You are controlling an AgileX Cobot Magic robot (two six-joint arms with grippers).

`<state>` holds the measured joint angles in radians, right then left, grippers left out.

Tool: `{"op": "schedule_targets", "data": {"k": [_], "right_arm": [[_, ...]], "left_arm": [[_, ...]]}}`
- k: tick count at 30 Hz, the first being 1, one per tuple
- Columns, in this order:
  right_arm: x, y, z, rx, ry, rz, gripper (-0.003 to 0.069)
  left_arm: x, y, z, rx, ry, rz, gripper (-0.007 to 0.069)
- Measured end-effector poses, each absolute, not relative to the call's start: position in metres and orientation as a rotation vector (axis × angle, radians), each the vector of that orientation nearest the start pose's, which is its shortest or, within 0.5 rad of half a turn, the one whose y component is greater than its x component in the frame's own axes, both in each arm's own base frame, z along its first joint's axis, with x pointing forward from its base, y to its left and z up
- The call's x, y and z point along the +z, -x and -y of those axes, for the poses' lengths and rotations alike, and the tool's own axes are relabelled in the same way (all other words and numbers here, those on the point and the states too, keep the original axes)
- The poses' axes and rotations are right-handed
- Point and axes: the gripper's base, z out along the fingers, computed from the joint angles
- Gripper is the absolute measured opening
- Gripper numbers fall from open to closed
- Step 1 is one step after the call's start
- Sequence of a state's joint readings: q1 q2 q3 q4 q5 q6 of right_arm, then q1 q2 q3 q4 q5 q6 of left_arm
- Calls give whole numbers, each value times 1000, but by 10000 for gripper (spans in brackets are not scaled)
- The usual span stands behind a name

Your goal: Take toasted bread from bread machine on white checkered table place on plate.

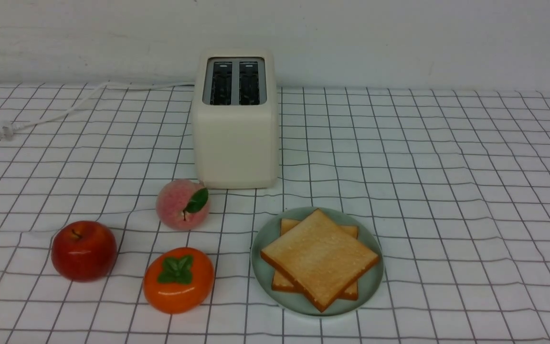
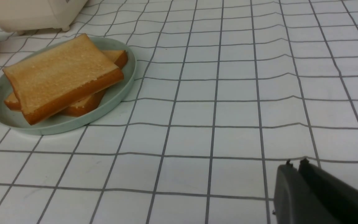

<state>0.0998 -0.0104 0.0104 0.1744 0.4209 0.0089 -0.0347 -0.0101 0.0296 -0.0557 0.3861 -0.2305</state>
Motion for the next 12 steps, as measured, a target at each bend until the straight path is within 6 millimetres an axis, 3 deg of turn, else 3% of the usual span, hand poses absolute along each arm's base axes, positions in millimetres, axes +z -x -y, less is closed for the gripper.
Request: {"op": "schedule_targets", "data": {"k": [12], "right_arm": [[173, -50, -12, 249, -17, -1906, 43]], "left_arm": [[169, -52, 4, -236, 220, -1883, -8]]}}
